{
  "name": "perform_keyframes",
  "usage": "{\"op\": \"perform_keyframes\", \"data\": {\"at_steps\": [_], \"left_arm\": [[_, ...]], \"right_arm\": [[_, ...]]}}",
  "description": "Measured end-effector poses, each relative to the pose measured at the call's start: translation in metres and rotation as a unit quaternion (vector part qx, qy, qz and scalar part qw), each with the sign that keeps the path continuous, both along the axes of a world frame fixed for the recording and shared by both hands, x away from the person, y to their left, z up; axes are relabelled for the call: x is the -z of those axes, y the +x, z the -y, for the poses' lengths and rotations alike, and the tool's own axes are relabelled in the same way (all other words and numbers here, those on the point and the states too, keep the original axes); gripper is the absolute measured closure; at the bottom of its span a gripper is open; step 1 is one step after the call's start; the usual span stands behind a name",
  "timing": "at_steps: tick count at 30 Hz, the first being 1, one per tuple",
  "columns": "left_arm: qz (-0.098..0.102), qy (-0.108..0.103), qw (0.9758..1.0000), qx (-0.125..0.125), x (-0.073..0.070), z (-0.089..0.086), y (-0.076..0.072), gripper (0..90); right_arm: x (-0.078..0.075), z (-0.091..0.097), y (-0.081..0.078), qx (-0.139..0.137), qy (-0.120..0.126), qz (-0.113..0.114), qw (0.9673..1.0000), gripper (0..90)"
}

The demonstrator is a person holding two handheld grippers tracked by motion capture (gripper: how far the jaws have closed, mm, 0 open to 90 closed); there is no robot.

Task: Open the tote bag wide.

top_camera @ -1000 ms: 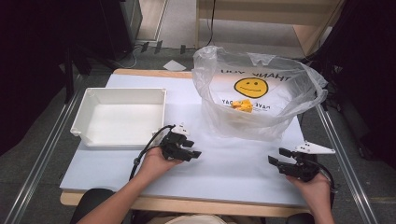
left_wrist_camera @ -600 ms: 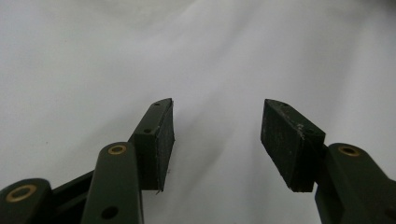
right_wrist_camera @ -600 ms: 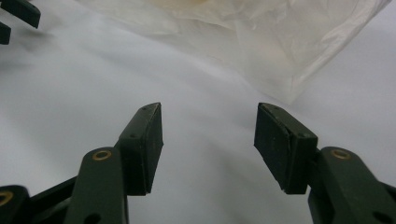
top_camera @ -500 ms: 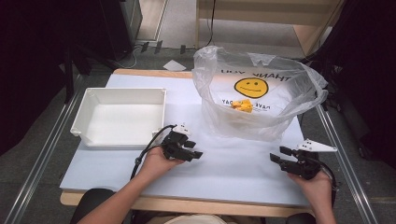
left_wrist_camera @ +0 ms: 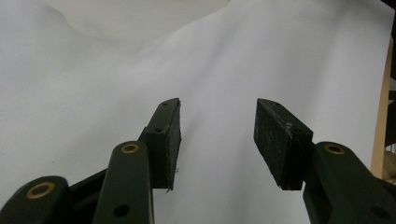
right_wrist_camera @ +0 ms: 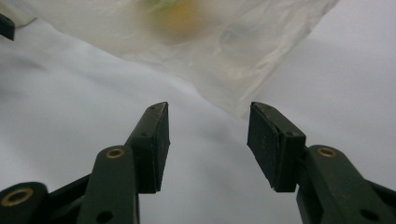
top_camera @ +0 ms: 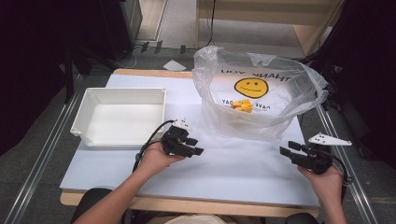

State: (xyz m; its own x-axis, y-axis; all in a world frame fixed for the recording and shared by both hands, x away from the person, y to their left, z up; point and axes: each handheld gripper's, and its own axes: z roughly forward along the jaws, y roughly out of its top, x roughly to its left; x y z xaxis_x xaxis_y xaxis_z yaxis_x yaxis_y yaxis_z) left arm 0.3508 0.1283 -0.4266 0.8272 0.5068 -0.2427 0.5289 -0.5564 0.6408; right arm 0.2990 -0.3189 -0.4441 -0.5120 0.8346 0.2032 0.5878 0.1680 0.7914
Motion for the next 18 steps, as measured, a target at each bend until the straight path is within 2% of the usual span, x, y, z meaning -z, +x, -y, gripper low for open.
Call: {"op": "perform_keyframes", "data": {"at_steps": [3, 4, 8, 12, 14, 18], "left_arm": [[0.001, 0.004, 1.0000, -0.003, -0.003, 0.000, 0.002, 54.9], [0.001, -0.003, 1.0000, -0.004, -0.009, -0.001, 0.004, 55.9], [0.006, -0.003, 1.0000, -0.007, -0.019, -0.002, 0.008, 59.0], [0.007, -0.016, 0.9998, -0.007, -0.032, -0.003, 0.012, 60.5], [0.009, -0.014, 0.9998, -0.008, -0.034, -0.003, 0.012, 60.7], [0.003, -0.013, 0.9999, -0.006, -0.038, -0.004, 0.013, 61.5]], "right_arm": [[-0.005, 0.009, 0.002, 0.008, -0.001, 0.004, 1.0000, 52.3], [-0.008, 0.012, 0.003, 0.011, -0.001, 0.006, 0.9999, 53.6], [-0.015, 0.019, 0.008, 0.014, 0.002, 0.008, 0.9999, 55.9], [-0.028, 0.027, 0.020, 0.017, 0.006, 0.009, 0.9998, 60.3], [-0.031, 0.028, 0.022, 0.016, 0.007, 0.011, 0.9998, 61.1], [-0.044, 0.032, 0.035, 0.013, -0.002, 0.011, 0.9998, 68.1]]}}
